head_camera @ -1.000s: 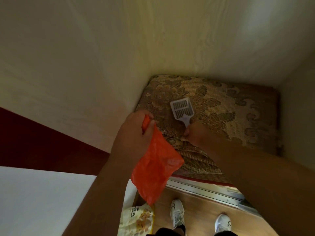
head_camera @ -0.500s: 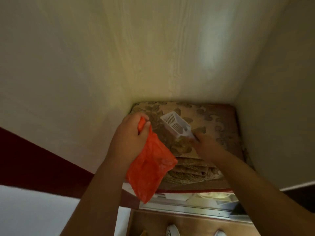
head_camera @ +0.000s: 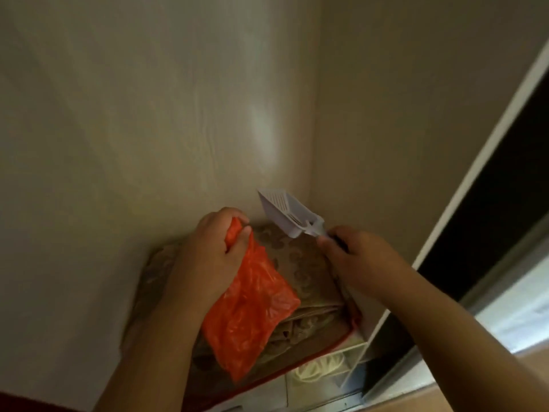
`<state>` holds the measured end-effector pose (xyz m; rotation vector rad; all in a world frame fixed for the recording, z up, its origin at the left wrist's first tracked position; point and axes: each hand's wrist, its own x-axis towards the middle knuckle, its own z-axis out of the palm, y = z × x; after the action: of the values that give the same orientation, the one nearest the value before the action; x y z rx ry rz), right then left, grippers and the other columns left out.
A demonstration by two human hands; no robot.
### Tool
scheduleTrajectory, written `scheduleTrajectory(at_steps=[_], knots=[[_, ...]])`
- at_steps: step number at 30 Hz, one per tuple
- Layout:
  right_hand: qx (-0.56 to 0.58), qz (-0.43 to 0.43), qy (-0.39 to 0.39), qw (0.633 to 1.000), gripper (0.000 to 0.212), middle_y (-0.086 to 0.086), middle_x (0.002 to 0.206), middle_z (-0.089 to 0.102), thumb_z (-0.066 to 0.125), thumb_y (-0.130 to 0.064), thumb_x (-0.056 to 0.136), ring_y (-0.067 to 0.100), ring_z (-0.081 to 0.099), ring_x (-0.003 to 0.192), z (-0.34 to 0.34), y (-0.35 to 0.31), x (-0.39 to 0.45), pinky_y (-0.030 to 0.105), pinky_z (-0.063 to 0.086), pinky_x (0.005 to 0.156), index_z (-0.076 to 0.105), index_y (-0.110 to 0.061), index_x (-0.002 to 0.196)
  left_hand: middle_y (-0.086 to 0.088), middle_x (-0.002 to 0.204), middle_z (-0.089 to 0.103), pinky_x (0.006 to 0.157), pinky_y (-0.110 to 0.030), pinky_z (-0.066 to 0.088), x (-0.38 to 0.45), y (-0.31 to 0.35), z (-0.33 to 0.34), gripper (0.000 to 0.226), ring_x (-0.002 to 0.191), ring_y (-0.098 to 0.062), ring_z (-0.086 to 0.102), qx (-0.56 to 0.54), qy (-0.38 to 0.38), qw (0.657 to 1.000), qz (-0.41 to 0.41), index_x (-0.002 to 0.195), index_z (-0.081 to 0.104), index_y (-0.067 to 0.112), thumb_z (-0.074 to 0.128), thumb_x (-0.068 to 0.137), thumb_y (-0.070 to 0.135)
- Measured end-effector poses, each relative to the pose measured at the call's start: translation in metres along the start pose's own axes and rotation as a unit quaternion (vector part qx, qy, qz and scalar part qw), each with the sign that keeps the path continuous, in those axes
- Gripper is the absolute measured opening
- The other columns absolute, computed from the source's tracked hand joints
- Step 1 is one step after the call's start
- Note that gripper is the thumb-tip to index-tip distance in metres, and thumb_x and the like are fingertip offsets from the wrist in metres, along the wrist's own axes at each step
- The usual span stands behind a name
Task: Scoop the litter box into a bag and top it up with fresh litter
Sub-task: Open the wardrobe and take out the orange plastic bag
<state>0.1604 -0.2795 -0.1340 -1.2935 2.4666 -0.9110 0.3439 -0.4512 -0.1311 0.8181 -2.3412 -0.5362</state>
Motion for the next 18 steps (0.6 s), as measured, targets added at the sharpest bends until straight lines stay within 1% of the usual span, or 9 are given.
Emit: scheduleTrajectory(at_steps=[2,4,5,8,10,12,15,17,18], knots=[[0.015,-0.005,0.012,1.0,0.025,-0.013,0.068,0.057,0.05,-0.048,0.099,0.006,0.056,0.066,-0.023,0.007,-0.015,0.023,0.037,0.058,0.058,-0.033,0.081,0.013,0.107,0.056,0.078,-0.022,0.038,-0.001,0.023,0.006,0.009,0.091,0.0,0.05,-0.01,-0.004,1.0,0.015,0.11,0.057,0.037,0.058,0.101,0.038],[0.03,-0.001,0.014,0.999,0.024,-0.012,0.064,0.056,0.051,-0.049,0.099,0.001,0.053,0.06,-0.047,0.015,-0.032,0.021,0.035,0.056,0.061,-0.033,0.084,0.015,0.107,0.055,0.073,-0.017,0.039,-0.001,0.05,0.014,0.009,0.088,0.003,0.05,-0.019,-0.009,0.999,0.032,0.11,0.056,0.04,0.057,0.101,0.04],[0.033,0.001,0.015,0.999,0.024,-0.011,0.064,0.057,0.051,-0.051,0.098,0.001,0.054,0.058,-0.059,0.019,-0.041,0.02,0.036,0.055,0.062,-0.034,0.086,0.016,0.107,0.055,0.073,-0.015,0.039,-0.001,0.064,0.018,0.009,0.089,0.004,0.051,-0.023,-0.014,0.999,0.038,0.111,0.055,0.041,0.056,0.101,0.041],[0.053,0.017,0.035,0.998,0.024,-0.009,0.067,0.061,0.05,-0.054,0.097,0.002,0.058,0.058,-0.093,0.033,-0.068,0.02,0.041,0.055,0.064,-0.036,0.09,0.017,0.106,0.055,0.073,-0.016,0.043,-0.003,0.108,0.037,0.01,0.091,0.005,0.054,-0.035,-0.035,0.997,0.054,0.111,0.053,0.043,0.054,0.101,0.046],[0.068,0.033,0.065,0.995,0.025,-0.006,0.068,0.062,0.05,-0.053,0.098,0.002,0.057,0.056,-0.112,0.043,-0.086,0.019,0.04,0.053,0.065,-0.034,0.096,0.019,0.107,0.055,0.074,-0.011,0.041,-0.007,0.138,0.049,0.012,0.092,0.008,0.053,-0.046,-0.043,0.996,0.071,0.112,0.051,0.045,0.054,0.101,0.047],[0.055,0.043,0.094,0.993,0.025,-0.005,0.067,0.061,0.05,-0.052,0.099,0.002,0.057,0.056,-0.128,0.055,-0.103,0.016,0.038,0.049,0.065,-0.033,0.097,0.02,0.109,0.054,0.074,-0.008,0.037,-0.011,0.165,0.061,0.015,0.093,0.01,0.052,-0.065,-0.053,0.993,0.085,0.116,0.053,0.043,0.054,0.101,0.045],[0.029,0.06,0.119,0.991,0.024,-0.004,0.066,0.062,0.049,-0.053,0.099,0.003,0.059,0.061,-0.15,0.076,-0.13,0.017,0.04,0.049,0.064,-0.034,0.098,0.019,0.106,0.055,0.07,-0.009,0.037,-0.02,0.2,0.076,0.011,0.091,0.008,0.054,-0.079,-0.074,0.989,0.102,0.112,0.054,0.04,0.054,0.101,0.043],[0.03,0.074,0.134,0.988,0.024,-0.006,0.067,0.063,0.05,-0.054,0.098,0.003,0.059,0.061,-0.163,0.092,-0.148,0.026,0.045,0.054,0.065,-0.035,0.1,0.016,0.103,0.055,0.068,-0.008,0.038,-0.025,0.22,0.088,0.011,0.089,0.006,0.055,-0.088,-0.082,0.985,0.121,0.11,0.054,0.037,0.055,0.101,0.043],[0.024,0.084,0.14,0.986,0.025,-0.008,0.069,0.064,0.05,-0.054,0.097,0.003,0.059,0.062,-0.17,0.1,-0.157,0.03,0.048,0.056,0.066,-0.035,0.1,0.016,0.104,0.054,0.069,-0.007,0.037,-0.028,0.23,0.094,0.013,0.088,0.007,0.054,-0.093,-0.09,0.983,0.127,0.112,0.054,0.037,0.055,0.101,0.044]])
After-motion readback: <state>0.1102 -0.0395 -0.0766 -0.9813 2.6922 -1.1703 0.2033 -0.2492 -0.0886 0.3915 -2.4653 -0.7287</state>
